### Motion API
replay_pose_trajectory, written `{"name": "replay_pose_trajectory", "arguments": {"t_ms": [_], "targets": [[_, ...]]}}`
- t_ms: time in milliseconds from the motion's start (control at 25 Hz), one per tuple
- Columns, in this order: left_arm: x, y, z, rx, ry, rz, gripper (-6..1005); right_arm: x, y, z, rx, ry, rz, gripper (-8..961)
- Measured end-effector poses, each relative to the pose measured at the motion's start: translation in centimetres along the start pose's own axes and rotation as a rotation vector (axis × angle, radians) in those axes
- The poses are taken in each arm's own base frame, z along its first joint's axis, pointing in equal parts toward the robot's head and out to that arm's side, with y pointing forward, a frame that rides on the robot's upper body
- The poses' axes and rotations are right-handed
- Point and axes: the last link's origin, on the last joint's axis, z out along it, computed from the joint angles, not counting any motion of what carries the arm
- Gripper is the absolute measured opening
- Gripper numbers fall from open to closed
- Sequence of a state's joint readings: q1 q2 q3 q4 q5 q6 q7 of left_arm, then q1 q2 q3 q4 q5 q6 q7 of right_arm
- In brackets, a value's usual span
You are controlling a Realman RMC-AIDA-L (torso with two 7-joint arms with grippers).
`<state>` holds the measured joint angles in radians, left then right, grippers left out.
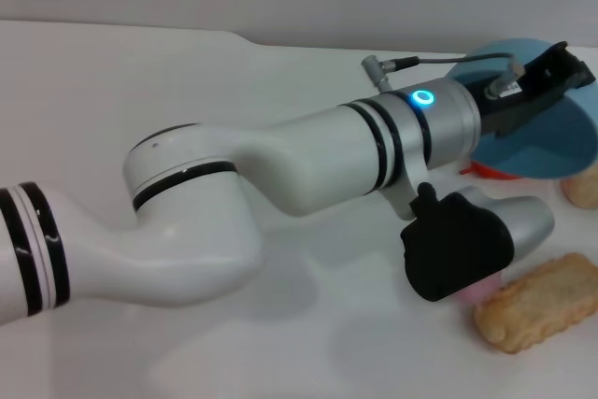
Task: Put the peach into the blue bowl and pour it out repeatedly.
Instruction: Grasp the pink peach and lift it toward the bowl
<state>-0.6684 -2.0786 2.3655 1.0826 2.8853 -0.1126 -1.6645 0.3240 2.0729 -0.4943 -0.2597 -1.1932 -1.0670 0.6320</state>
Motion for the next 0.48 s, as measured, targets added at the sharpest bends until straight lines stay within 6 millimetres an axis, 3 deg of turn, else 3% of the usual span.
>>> {"name": "replay_pose_trajectory", "arguments": {"t_ms": [80,120,160,320,480], "targets": [[-0.2,0.1,-0.2,0.015,-0.009,-0.071,-1,0.1,0.3,0.2,-0.006,0.002,0.014,534],[-1.1,-0.3,-0.3,0.046,-0.041,-0.236,-1,0.2,0.5,0.3,-0.010,0.005,0.021,534],[-1.1,-0.3,-0.3,0.046,-0.041,-0.236,-1,0.2,0.7,0.4,-0.017,0.008,0.027,534],[-5.5,-1.0,-0.3,0.118,-0.170,-0.748,0,0.7,2.3,1.2,-0.070,0.039,0.055,534],[-10.0,0.9,-0.5,0.103,-0.313,-1.164,-1,1.5,4.2,2.2,-0.157,0.135,0.107,533]]}}
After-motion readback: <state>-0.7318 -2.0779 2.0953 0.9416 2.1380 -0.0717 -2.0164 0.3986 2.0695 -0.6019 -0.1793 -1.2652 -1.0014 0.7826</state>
